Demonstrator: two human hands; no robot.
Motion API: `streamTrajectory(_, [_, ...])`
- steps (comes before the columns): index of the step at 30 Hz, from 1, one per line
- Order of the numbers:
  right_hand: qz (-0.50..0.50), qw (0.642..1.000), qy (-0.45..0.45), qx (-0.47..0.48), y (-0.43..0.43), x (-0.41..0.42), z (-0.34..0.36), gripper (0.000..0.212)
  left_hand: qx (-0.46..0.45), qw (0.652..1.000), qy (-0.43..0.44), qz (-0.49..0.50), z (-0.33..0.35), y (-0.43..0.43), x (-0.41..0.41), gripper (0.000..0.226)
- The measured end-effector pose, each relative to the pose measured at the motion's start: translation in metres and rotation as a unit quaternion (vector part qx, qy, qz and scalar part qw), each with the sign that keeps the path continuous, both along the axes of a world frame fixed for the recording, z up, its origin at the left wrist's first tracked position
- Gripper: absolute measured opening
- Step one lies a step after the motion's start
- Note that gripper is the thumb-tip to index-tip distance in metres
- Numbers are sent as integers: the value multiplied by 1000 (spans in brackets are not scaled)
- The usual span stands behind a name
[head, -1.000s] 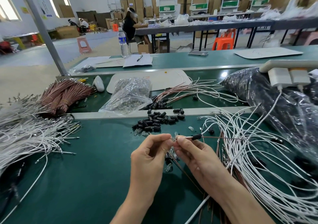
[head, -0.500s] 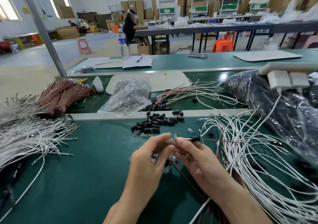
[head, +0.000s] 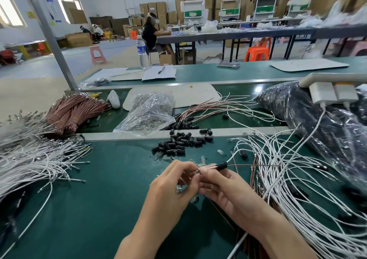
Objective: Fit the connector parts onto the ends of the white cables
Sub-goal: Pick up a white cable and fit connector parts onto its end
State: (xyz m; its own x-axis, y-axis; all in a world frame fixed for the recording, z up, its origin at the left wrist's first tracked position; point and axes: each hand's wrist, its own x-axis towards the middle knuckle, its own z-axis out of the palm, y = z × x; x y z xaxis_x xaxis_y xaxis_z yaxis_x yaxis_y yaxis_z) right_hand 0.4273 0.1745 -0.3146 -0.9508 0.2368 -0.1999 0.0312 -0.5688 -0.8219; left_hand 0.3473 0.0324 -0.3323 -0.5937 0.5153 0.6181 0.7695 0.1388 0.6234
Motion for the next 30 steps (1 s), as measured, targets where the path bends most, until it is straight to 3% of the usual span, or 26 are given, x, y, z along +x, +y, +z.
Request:
streamTrajectory(7, [-20, 1000, 7, 7, 0, -1, -2, 18, -7, 999, 22, 30, 0, 1, 2, 10])
streamTrajectory(22, [-67, 993, 28, 88, 5, -7, -18, 34, -22, 997, 50, 52, 0, 0, 1, 14])
streamTrajectory(26, [-96, 994, 38, 28, 5, -9, -15, 46, 9, 998, 23, 56, -1, 1, -1, 7])
streamTrajectory(30, [-151, 986, 45, -55, 18, -9, -13, 29, 18, 999, -2, 49, -3, 0, -3, 5])
